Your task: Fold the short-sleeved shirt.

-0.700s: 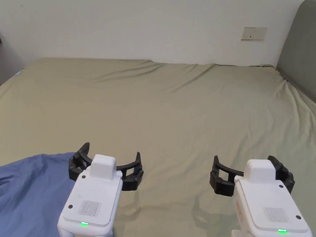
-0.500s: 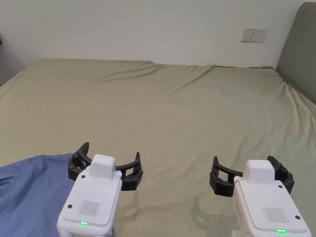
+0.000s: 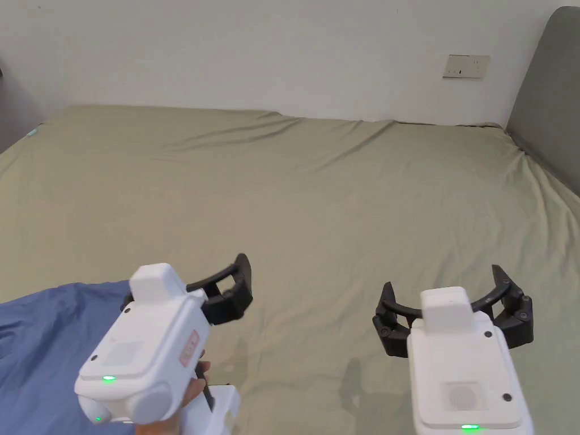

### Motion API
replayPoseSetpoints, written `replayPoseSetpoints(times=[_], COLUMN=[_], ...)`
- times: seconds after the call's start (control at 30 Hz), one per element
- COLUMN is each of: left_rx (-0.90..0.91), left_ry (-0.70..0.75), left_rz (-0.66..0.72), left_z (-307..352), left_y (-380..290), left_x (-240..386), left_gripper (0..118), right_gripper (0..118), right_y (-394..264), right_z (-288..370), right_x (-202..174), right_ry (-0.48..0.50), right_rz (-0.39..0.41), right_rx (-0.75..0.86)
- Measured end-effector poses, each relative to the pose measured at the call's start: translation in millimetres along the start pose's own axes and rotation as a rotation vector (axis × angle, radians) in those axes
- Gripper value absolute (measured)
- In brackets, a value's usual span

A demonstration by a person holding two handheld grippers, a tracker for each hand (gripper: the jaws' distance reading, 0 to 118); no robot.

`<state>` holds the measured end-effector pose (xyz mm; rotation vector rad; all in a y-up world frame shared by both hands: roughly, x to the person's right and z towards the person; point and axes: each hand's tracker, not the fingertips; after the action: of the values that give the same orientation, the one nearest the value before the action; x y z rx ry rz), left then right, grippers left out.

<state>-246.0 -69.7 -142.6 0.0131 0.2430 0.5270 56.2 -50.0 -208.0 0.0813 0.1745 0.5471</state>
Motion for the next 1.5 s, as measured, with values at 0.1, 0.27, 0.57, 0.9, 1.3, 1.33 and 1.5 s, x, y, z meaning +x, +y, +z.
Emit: replayPoseSetpoints(times=[0.1, 0.27, 0.57, 0.9, 1.3, 1.33, 1.5], left_rx=[-0.030, -0.028, 0.125, 0.123, 0.138, 0.138, 0.140], left_ry=[-0.139, -0.182, 0.215, 0.190, 0.187, 0.187, 0.187], left_rz=[0.596, 0.855, -0.692, -0.689, -0.690, -0.690, -0.678], left_z=[-5.7, -5.7, -1.3, 2.3, -0.5, -2.7, -0.2], left_y=[6.3, 1.6, -6.3, -15.8, -17.1, -17.9, -12.8], left_x=[-28.3, -44.1, 39.8, 31.4, 33.0, 33.6, 34.1], left_gripper=[118, 118, 118, 118, 118, 118, 118], right_gripper=[118, 118, 118, 118, 118, 118, 118], right_y=[6.9, -5.3, -1.3, -11.0, -5.6, -5.2, -3.6], right_z=[8.2, 12.3, -0.6, -3.2, 0.9, 1.1, 1.3], right_x=[-20.1, -37.1, 25.9, 27.6, 28.8, 29.0, 30.2], right_ry=[-0.157, -0.347, 0.046, 0.098, 0.111, 0.112, 0.113], right_rz=[0.322, 0.624, -0.327, -0.437, -0.412, -0.412, -0.413], right_rx=[0.134, 0.303, -0.059, -0.117, -0.100, -0.099, -0.096])
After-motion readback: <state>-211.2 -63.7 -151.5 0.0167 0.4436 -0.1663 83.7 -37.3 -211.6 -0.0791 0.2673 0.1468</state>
